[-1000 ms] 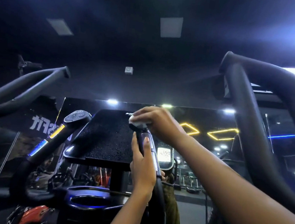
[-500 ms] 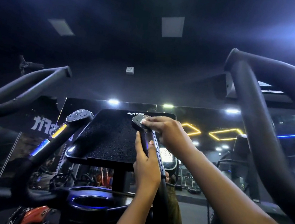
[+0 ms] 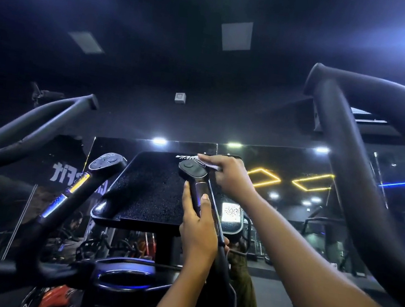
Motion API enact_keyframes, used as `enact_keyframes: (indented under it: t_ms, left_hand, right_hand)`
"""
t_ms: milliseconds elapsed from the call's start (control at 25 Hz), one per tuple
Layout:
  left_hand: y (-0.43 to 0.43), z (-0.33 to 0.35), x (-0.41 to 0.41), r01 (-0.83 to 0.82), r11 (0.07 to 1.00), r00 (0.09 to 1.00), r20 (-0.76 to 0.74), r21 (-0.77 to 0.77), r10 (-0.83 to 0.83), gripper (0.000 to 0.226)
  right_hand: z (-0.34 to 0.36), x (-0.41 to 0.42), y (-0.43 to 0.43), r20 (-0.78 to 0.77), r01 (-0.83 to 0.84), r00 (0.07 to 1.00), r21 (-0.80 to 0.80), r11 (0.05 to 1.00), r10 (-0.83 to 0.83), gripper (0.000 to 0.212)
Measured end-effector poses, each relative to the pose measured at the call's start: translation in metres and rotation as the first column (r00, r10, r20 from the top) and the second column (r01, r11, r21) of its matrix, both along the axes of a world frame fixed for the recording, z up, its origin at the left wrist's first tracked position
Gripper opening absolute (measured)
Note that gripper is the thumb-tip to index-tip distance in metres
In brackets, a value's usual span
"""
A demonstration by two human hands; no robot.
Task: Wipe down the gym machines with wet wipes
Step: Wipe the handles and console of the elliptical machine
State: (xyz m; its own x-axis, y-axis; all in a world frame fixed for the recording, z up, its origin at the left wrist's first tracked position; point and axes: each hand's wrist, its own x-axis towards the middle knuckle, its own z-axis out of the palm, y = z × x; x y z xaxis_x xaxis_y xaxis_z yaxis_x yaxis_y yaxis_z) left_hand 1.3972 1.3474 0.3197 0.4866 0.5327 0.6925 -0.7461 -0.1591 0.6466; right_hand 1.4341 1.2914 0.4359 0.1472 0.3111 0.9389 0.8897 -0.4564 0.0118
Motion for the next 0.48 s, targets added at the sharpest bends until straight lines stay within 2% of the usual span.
enact_keyframes:
  t_ms: [80,160,360,480]
  left_hand:
    - [0.0,0.002,-0.005,-0.017,1.0,1.0,0.0,0.0,0.017,0.05]
    - [0.0,0.005,-0.012,-0.042,0.999,0.999,-0.009,0.012,0.042,0.052]
    - [0.003,0.005,-0.013,-0.026,1.0,0.999,0.018,-0.007,0.026,0.048]
    - [-0.001,0.005,-0.014,0.0,0.999,0.999,0.037,-0.041,0.002,0.046]
  right_hand:
    - [-0.027,-0.005,-0.002,-0.053,-0.114,0.991,0.163,0.98,0.124,0.05]
    - [-0.05,-0.012,-0.004,-0.036,-0.197,0.977,0.246,0.949,0.212,0.048]
    - [-0.096,-0.04,-0.019,0.013,-0.288,0.957,0.203,0.936,0.291,0.035]
    - [-0.094,-0.05,-0.034,-0.015,-0.301,0.951,0.173,0.938,0.308,0.029]
